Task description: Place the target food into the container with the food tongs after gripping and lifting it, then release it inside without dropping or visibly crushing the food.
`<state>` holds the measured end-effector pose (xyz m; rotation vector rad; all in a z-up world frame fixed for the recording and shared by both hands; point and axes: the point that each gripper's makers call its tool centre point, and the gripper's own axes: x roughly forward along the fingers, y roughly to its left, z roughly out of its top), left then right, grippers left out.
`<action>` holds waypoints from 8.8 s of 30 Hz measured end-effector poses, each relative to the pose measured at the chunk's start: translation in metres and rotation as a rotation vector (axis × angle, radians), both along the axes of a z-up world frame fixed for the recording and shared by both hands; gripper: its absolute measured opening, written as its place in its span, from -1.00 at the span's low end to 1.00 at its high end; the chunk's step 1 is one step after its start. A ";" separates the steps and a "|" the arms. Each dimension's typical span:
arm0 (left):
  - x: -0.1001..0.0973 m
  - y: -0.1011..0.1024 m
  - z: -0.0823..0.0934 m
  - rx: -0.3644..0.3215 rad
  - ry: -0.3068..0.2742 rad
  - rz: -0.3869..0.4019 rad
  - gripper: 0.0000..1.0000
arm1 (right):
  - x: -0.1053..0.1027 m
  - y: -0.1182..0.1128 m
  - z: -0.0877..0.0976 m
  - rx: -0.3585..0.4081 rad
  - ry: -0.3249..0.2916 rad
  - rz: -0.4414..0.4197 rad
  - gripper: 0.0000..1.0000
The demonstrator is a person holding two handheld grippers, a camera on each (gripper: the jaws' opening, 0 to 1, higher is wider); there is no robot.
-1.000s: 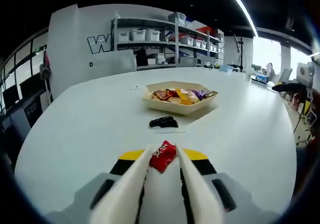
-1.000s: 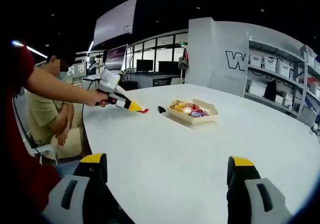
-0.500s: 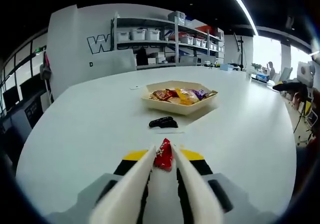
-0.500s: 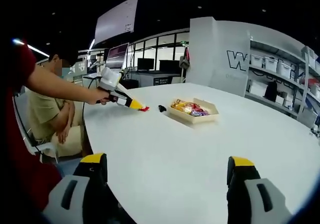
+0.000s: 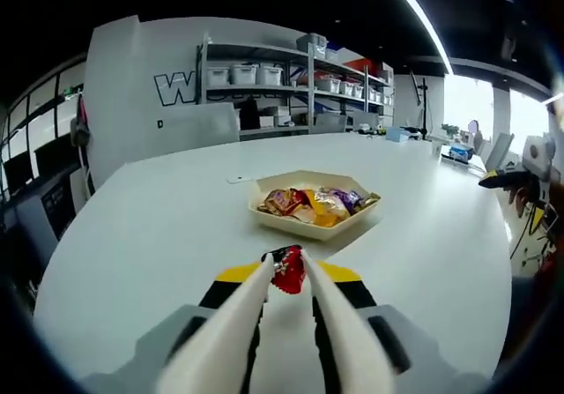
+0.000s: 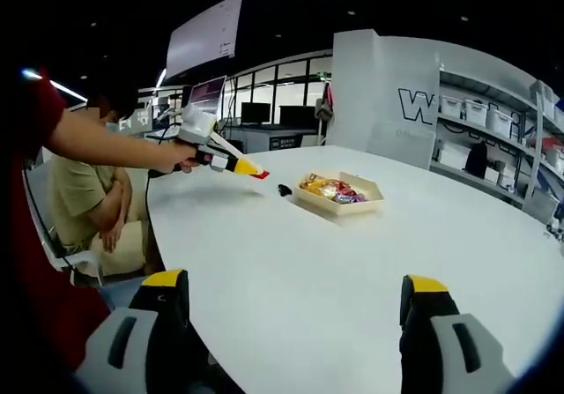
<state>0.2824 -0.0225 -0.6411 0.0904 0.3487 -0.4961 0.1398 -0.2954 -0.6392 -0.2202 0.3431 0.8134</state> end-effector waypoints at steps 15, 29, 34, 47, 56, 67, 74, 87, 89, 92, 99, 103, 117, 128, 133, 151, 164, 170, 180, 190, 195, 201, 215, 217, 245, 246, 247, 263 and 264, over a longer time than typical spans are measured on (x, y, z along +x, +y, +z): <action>0.016 -0.022 0.018 -0.032 -0.025 -0.037 -0.59 | -0.002 -0.006 0.001 -0.011 -0.001 -0.015 0.97; 0.006 -0.033 -0.007 0.000 0.030 -0.086 -0.52 | -0.003 -0.007 -0.001 -0.017 0.006 -0.018 0.97; -0.006 -0.036 -0.014 -0.010 0.046 -0.099 -0.52 | -0.003 -0.005 -0.002 -0.022 0.008 -0.014 0.97; -0.029 -0.041 -0.025 -0.013 0.089 -0.152 -0.49 | -0.007 0.005 -0.003 -0.008 0.010 0.009 0.97; -0.032 -0.041 -0.035 -0.002 0.107 -0.163 -0.48 | -0.008 0.003 -0.001 -0.006 0.008 0.008 0.98; -0.038 -0.047 -0.049 0.047 0.135 -0.197 -0.48 | -0.008 0.003 -0.002 -0.008 0.007 0.009 0.98; -0.039 -0.049 -0.051 0.043 0.146 -0.205 -0.56 | -0.007 0.000 -0.003 -0.013 0.008 0.002 0.97; -0.034 -0.048 -0.048 0.059 0.110 -0.185 -0.60 | -0.007 -0.002 -0.006 -0.016 0.013 -0.004 0.96; -0.032 -0.049 -0.043 0.054 0.098 -0.181 -0.59 | -0.006 -0.003 -0.006 -0.016 0.014 -0.005 0.96; -0.028 -0.050 -0.037 0.050 0.084 -0.176 -0.59 | -0.006 -0.003 -0.007 -0.020 0.015 -0.007 0.96; -0.020 -0.050 -0.026 0.041 0.059 -0.165 -0.59 | -0.006 -0.005 -0.007 -0.020 0.017 -0.010 0.95; -0.015 -0.051 -0.018 0.032 0.050 -0.164 -0.58 | -0.005 -0.006 -0.006 -0.013 0.016 -0.015 0.95; 0.007 -0.056 0.005 0.047 0.008 -0.176 -0.57 | -0.006 -0.011 -0.009 -0.019 0.027 -0.029 0.95; 0.021 -0.068 0.013 0.058 0.004 -0.196 -0.57 | -0.006 -0.013 -0.008 -0.019 0.028 -0.033 0.95; 0.032 -0.072 0.019 0.064 0.004 -0.207 -0.56 | -0.005 -0.018 -0.010 -0.021 0.034 -0.045 0.95; 0.056 -0.088 0.024 0.075 -0.001 -0.222 -0.54 | -0.003 -0.036 -0.014 -0.023 0.046 -0.084 0.94; 0.048 -0.088 0.021 0.080 0.017 -0.231 -0.53 | -0.003 -0.032 -0.013 -0.009 0.044 -0.076 0.94; 0.045 -0.089 0.019 0.074 0.025 -0.230 -0.52 | -0.003 -0.036 -0.014 -0.009 0.045 -0.083 0.94; 0.034 -0.091 0.004 0.103 0.061 -0.246 -0.51 | -0.006 -0.035 -0.013 0.000 0.046 -0.080 0.94; 0.011 -0.091 -0.019 0.104 0.108 -0.257 -0.50 | -0.006 -0.029 -0.014 0.002 0.045 -0.067 0.94; 0.007 -0.086 -0.032 0.108 0.134 -0.247 -0.49 | -0.008 -0.028 -0.014 0.003 0.048 -0.064 0.94; 0.006 -0.088 -0.039 0.104 0.146 -0.247 -0.48 | -0.006 -0.029 -0.016 0.000 0.049 -0.069 0.94; 0.009 -0.088 -0.055 0.094 0.174 -0.247 -0.55 | -0.006 -0.030 -0.025 -0.007 0.070 -0.078 0.94; 0.008 -0.086 -0.056 0.089 0.169 -0.242 -0.59 | -0.006 -0.031 -0.025 -0.009 0.071 -0.079 0.94; 0.006 -0.086 -0.047 0.072 0.161 -0.218 -0.58 | -0.009 -0.034 -0.028 -0.009 0.078 -0.081 0.92; 0.005 -0.087 -0.047 0.070 0.162 -0.220 -0.56 | -0.010 -0.034 -0.028 -0.009 0.081 -0.082 0.91; 0.006 -0.087 -0.047 0.072 0.157 -0.221 -0.53 | -0.010 -0.035 -0.029 -0.010 0.081 -0.083 0.91; 0.013 -0.081 -0.048 0.059 0.153 -0.196 -0.47 | -0.007 -0.035 -0.025 -0.014 0.076 -0.082 0.91; 0.013 -0.080 -0.049 0.065 0.149 -0.199 -0.47 | -0.007 -0.035 -0.026 -0.014 0.077 -0.081 0.91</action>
